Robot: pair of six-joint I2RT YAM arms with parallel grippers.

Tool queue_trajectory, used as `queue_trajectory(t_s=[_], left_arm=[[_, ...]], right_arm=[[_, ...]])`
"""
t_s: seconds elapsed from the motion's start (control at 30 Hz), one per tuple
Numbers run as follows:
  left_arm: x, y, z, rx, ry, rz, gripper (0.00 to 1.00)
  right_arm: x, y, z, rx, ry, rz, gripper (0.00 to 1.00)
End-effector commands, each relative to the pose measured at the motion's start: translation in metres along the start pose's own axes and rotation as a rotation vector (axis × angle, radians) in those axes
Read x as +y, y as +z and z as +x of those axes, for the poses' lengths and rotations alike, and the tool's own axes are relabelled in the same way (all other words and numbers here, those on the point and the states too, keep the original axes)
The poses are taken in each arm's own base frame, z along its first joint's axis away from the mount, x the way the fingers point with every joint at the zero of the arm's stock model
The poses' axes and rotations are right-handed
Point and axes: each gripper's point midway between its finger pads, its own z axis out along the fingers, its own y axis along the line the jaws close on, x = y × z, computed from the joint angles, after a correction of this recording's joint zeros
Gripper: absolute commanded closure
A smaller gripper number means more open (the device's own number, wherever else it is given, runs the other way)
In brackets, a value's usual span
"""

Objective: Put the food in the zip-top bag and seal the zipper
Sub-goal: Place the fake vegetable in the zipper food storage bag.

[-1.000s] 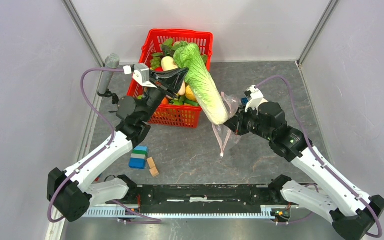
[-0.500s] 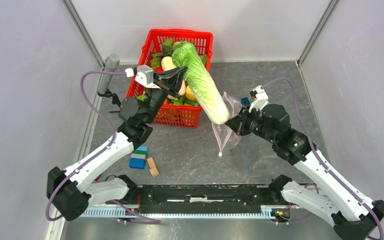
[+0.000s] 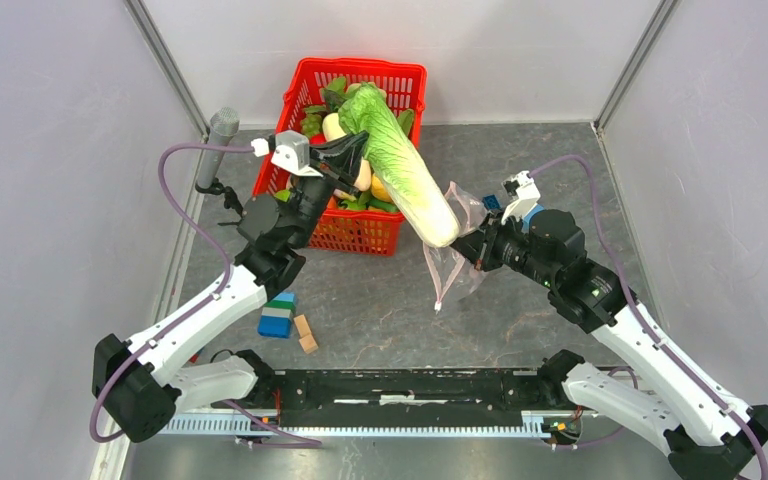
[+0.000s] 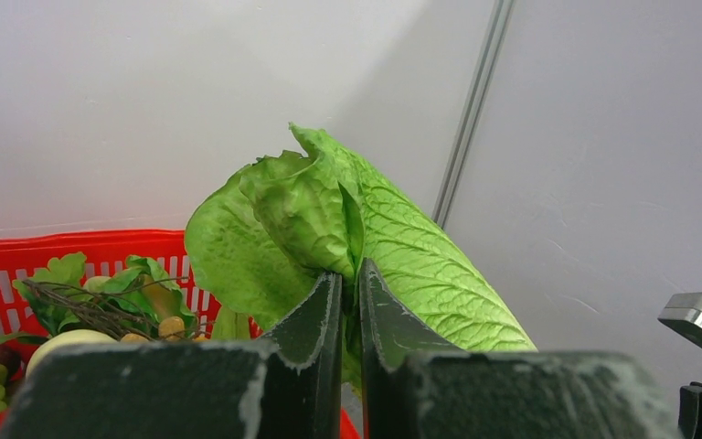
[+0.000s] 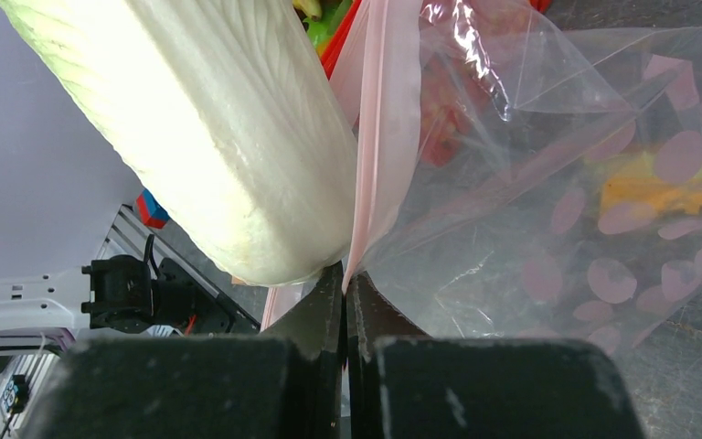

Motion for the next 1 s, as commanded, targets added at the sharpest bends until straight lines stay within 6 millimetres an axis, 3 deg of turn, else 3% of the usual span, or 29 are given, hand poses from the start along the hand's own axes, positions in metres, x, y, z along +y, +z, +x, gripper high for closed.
queue_trajectory(t_s=[0.0, 0.13, 0.33, 0.43, 0.63, 0.73, 0.97], left_arm=[[-0.014, -0.008, 0.031, 0.112, 0.055, 0.062, 0.98], [-0.012, -0.009, 0.028, 0.101, 0.065, 0.051, 0.98], [-0.014, -0.011, 0.027, 0.098, 0.048, 0.061, 0.98], [-0.015, -0.013, 0.021, 0.084, 0.046, 0.064, 0.98], [-0.041, -0.012, 0.013, 0.049, -0.025, 0.177, 0.98], [-0.051, -0.015, 0.003, 0.025, -0.013, 0.211, 0.98], [-0.054, -0.018, -0.003, 0.012, -0.009, 0.223, 0.98]], right_arm=[[0.049, -0.019, -0.071, -0.248, -0.026, -0.164, 1.0], [0.038, -0.021, -0.072, -0.257, -0.041, -0.1, 1.0], [0.037, -0.019, -0.069, -0.243, -0.052, -0.101, 1.0], [0.017, -0.016, -0.067, -0.229, -0.06, 0.011, 1.0], [0.016, -0.001, -0.051, -0.187, -0.063, -0.027, 1.0], [-0.001, 0.003, -0.049, -0.184, -0.055, 0.058, 1.0], [-0.004, 0.01, -0.044, -0.182, -0.047, 0.056, 1.0]])
